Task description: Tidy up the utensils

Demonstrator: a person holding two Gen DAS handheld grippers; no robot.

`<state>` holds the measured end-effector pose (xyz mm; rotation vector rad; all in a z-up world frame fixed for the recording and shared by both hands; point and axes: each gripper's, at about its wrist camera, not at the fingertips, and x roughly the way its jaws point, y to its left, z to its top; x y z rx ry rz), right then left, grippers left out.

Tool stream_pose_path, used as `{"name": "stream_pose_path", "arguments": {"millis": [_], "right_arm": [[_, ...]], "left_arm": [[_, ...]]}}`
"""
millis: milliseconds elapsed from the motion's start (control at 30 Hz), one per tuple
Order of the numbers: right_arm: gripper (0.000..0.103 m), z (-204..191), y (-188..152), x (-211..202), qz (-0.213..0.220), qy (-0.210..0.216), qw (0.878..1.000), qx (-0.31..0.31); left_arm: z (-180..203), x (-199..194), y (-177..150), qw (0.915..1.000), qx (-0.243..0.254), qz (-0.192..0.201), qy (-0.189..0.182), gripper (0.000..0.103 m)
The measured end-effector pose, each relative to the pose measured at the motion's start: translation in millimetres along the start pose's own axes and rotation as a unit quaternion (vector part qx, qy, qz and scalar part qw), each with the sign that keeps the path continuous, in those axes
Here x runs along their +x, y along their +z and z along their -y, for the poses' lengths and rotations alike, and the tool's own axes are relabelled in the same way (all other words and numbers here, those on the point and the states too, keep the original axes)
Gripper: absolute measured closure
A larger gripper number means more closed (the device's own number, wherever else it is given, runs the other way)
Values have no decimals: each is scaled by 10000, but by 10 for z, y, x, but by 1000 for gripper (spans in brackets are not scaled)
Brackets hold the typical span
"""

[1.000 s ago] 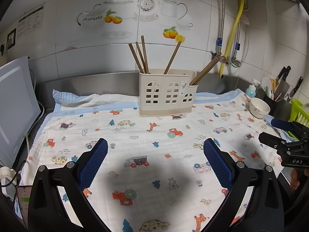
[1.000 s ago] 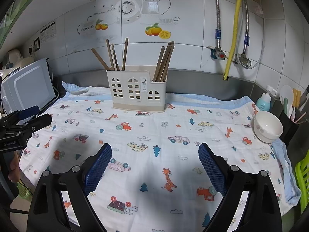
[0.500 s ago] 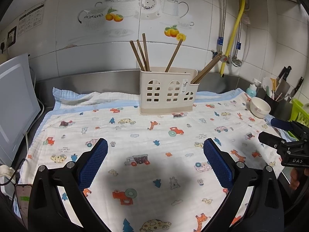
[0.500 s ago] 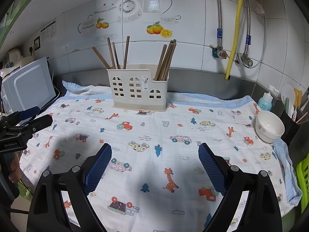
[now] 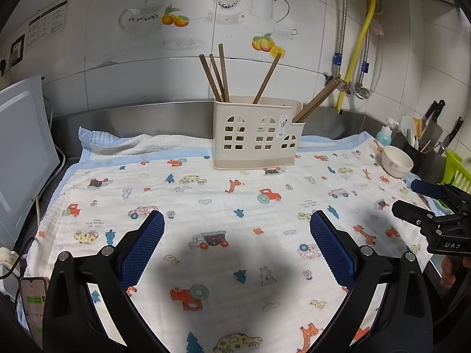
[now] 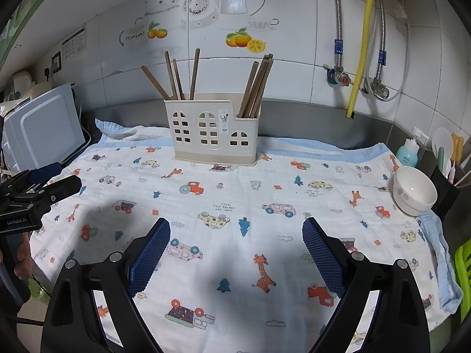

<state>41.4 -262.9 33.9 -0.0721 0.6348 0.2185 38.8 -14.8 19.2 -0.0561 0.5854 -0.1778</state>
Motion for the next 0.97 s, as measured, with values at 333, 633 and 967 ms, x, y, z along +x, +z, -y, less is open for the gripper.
{"name": "stream_pose_path", "arguments": {"millis": [333,633,967], "right_arm": [[15,-10,-13,25,-31,0,10000,-2],[15,0,-16,25,-32,-1,10000,3],[15,5,-17,24,-34,6,10000,-3]], "left_arm": [[-3,22,-20,10000,-20,-21,-26,5],[-40,25,-14,9998,-116,12,130,5],[-40,52,-19,9999,-88,-75,92,5]]}}
